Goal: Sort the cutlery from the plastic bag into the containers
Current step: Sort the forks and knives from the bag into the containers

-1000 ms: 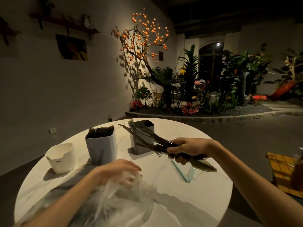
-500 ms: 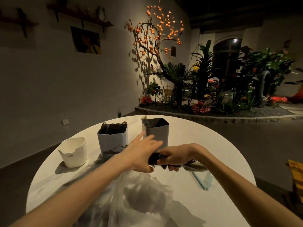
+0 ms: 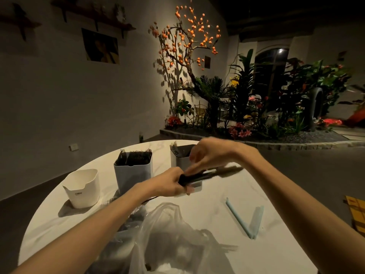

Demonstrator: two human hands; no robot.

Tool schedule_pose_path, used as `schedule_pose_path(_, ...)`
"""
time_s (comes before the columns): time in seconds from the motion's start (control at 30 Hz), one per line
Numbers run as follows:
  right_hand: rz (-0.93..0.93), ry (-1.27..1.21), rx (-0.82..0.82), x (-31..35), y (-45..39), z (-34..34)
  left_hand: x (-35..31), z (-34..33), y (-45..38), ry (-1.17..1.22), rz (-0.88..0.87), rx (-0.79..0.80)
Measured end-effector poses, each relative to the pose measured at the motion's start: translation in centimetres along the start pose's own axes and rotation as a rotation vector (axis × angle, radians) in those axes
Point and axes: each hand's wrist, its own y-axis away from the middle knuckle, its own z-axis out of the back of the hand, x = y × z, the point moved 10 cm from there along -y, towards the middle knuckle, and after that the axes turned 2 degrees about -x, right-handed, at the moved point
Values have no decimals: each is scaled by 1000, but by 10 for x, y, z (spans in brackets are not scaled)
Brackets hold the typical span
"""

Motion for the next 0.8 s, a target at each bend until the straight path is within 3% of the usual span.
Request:
schedule_pose_path(0.17,91,-398,-625,-5,28,83,1,39,3,416,20,-197)
schedule_pose_path(0.4,-18,-501,-1197,-30,59,77,-7,37,1,751,50,-252)
schedule_pose_path(0.47,-73,-631,-1285,-41,66,58,-2,36,-1,876,50,-298)
schedule_pose_path(0.53,-123,-857,-1138,-50,50,20,1,37,-3,1021,25,-338)
schedule_pose_path(0.7,-127,-1101,-374,-21,-7,-116,6,36,-10,1318,-44,-361)
schedule_pose_path(0.8,-97,-1227,-250,-10,-17,-153,19,26,-10,1330,4,-376)
